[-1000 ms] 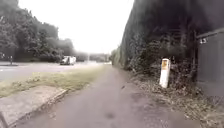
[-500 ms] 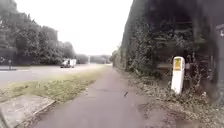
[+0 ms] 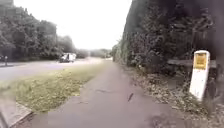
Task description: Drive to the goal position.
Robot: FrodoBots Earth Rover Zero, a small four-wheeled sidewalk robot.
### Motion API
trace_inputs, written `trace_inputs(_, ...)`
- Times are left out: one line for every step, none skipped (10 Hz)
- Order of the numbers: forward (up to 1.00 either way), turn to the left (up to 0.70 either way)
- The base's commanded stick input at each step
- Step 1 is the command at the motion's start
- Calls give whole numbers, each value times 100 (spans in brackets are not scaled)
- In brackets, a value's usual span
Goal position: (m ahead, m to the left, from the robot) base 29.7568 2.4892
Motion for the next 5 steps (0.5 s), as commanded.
trace_inputs(100,0)
trace_inputs(100,0)
trace_inputs(100,0)
trace_inputs(100,0)
trace_inputs(100,0)
